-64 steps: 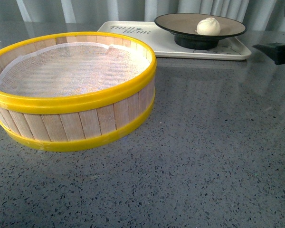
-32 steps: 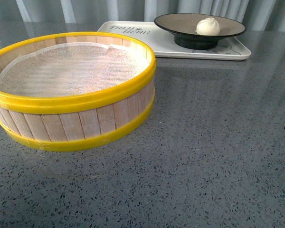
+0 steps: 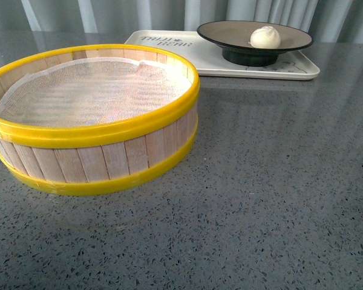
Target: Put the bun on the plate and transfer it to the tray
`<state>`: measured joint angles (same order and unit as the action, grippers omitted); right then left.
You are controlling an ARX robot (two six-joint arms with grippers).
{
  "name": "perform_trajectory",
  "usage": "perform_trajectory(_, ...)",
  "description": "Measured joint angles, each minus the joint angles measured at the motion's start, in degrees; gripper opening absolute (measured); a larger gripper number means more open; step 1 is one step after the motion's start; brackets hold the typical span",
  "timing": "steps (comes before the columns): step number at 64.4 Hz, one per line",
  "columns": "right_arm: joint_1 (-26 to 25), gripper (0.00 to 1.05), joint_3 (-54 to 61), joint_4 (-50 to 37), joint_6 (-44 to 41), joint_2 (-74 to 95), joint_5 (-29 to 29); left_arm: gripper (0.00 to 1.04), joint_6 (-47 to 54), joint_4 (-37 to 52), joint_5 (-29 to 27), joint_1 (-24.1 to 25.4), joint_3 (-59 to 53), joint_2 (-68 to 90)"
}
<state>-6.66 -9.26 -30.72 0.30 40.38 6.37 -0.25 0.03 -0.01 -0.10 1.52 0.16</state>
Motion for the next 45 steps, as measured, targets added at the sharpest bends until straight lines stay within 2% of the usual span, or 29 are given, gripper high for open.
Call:
perform_trajectory(7,1.05,0.02,1.79,1.01,0.02,-2.75,-1.11,0.98,0.0,0.0,0.0,0.0,0.0,0.0)
perform_trajectory(11,4.57,0.02,3.08,2.23,0.0,-5.18,-5.9,0.98,0.0,0.0,0.0,0.0,-0.02,0.0)
perform_trajectory(15,6.03,0.02,3.91,3.06,-0.04,-6.88,-5.95,0.98,0.0,0.0,-0.02,0.0,0.0,0.0)
perform_trajectory(45,6.49,0.02,8.07,9.18,-0.09,-17.75,-6.34,0.98,0.0,0.0,0.0,0.0,0.0,0.0)
